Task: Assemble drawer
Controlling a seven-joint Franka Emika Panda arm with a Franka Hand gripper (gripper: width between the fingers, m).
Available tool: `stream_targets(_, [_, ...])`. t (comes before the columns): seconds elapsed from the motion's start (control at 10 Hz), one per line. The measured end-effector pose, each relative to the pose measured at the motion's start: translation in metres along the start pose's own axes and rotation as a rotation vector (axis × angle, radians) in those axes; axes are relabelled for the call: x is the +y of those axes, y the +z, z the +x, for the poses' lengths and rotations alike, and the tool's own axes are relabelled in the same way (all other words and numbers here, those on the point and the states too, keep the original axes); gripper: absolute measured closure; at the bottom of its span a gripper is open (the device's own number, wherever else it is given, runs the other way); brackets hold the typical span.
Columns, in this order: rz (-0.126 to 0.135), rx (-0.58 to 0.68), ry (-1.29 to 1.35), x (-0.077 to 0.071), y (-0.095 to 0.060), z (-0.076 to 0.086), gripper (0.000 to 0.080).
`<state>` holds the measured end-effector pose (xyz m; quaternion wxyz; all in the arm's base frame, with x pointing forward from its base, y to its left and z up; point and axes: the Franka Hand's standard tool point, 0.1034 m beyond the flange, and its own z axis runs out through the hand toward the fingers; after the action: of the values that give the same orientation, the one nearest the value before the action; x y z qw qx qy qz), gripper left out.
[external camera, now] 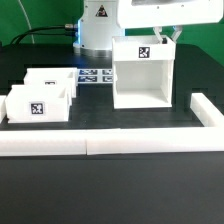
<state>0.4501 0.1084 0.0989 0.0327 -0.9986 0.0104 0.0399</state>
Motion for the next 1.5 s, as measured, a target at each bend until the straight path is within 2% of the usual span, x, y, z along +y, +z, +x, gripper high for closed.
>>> stream_targets(0.5, [0.016, 0.046, 0.004, 0.012, -0.004, 0.064, 0.0761])
stream_targets(0.6, [0.019, 0.063, 0.013, 0.014, -0.005, 0.081, 0.0761])
stream_targets(0.9, [0.034, 0.103, 0.025, 0.005, -0.009, 0.123, 0.076])
stream_targets(1.0, [0.038, 0.113, 0.025, 0.003, -0.01, 0.132, 0.0758])
stream_targets(1.5, [0.047, 0.12, 0.135, 0.002, -0.012, 0.134, 0.0758])
